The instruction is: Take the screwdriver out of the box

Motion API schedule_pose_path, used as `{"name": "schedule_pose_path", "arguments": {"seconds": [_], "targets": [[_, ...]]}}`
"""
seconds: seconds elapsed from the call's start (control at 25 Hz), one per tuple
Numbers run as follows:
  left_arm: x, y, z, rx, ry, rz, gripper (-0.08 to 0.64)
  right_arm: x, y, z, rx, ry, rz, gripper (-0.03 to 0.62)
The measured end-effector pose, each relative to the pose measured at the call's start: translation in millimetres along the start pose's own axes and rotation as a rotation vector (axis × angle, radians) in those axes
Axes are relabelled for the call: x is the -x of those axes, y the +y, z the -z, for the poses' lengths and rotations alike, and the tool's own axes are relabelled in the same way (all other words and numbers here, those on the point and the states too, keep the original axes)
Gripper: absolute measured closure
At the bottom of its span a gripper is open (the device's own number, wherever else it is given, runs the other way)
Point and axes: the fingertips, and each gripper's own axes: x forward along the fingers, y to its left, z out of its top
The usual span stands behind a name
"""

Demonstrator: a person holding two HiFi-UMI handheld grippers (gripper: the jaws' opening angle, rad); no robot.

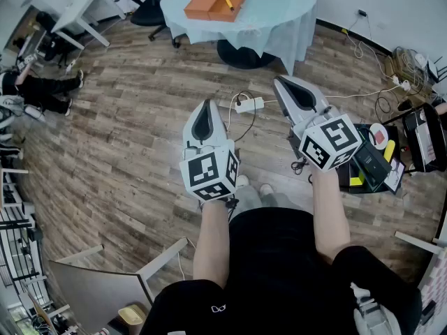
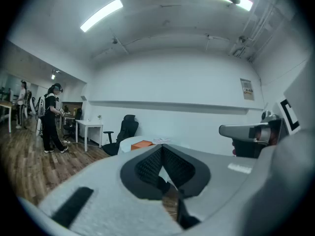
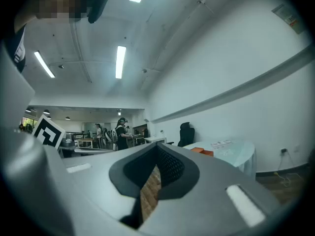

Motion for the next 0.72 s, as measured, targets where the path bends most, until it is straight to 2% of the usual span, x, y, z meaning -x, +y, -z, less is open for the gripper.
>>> {"name": "schedule_pose_path", "arguments": {"seconds": [0.2, 0.44, 0.56, 0.72], "targets": [[-3, -13, 3, 0.009, -0.007, 0.017, 0.557, 11, -17, -5, 0.019, -0.018, 0.038, 0.583], [-17, -32, -15, -0.014, -0.042, 0.047, 0.558, 18, -57, -21, -0.032, -0.078, 0.123, 0.581], [-27, -39, -29, -0.031, -0.065, 0.065, 0.558, 10, -66, -28, -0.027, -0.073, 0.131, 0.581], [-39, -45, -43, -0.040, -0.092, 0.080, 0.558, 2, -67, -48, 0.009, -0.116, 0.111, 0.581]]}}
